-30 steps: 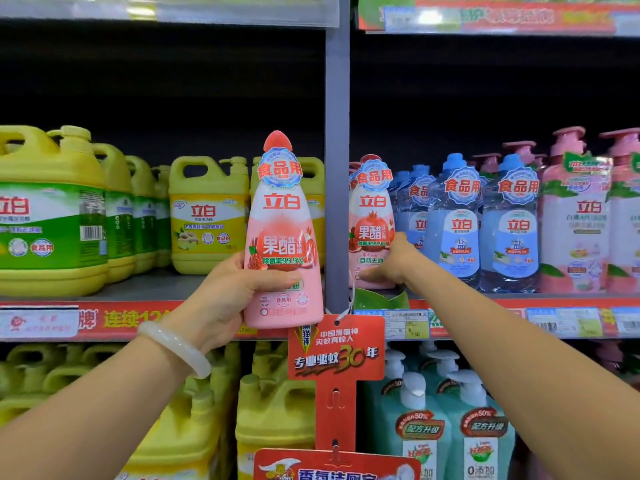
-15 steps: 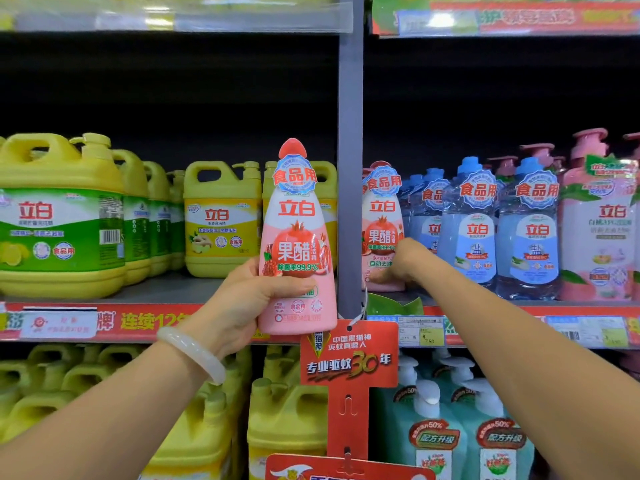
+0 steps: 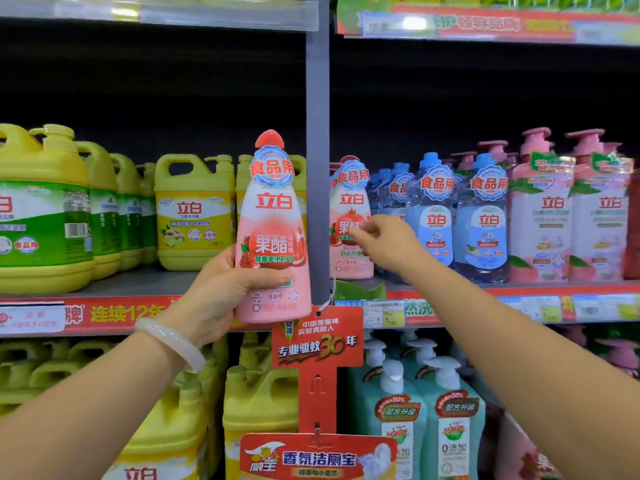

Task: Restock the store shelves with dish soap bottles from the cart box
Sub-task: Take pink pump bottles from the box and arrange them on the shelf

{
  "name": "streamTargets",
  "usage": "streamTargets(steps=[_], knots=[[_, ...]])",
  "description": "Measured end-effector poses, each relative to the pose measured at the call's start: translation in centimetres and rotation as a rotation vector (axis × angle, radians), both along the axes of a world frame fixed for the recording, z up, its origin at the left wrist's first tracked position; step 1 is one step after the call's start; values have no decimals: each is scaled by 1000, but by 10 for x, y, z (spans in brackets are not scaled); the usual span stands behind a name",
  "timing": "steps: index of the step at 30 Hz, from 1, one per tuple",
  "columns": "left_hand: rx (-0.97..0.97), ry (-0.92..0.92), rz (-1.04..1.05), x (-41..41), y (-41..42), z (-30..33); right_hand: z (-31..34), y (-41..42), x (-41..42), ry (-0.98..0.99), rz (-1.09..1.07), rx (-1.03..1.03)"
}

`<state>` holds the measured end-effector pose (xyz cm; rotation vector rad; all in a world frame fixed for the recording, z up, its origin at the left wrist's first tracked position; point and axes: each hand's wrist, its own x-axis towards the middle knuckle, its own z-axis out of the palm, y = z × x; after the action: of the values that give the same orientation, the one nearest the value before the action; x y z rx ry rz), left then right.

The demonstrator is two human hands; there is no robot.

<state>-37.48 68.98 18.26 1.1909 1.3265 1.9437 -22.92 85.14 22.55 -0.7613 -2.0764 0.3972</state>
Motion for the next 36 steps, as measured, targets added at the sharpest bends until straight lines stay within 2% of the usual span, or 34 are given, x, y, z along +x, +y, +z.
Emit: streamTargets(steps=[1,3,5,7,10,13,21,25,28,36], knots=[[21,-3,-12,5,1,2,0,-10,7,75,170,-99],[52,10,-56,19,5,8,-2,-28,21,85,472,-293],[65,28,-95,35,14,16,-5,-34,29,12,621,-348],[62,42,-109,49,26,21,-9,-32,37,1,671,-356],[45,67,-153,66,45,24,-12,-21,51,57,652,-354],[20,182,-162,74,67,32,-6,-9,68,96,580,-348],[3,512,52,80,97,52,9,15,68,96,376,-213],[-20,496,178,81,106,46,9,20,54,-20,300,-141],[-58,494,274,87,111,44,4,26,46,-34,277,-139],[-282,480,331,87,125,37,-8,29,31,-210,108,-45]])
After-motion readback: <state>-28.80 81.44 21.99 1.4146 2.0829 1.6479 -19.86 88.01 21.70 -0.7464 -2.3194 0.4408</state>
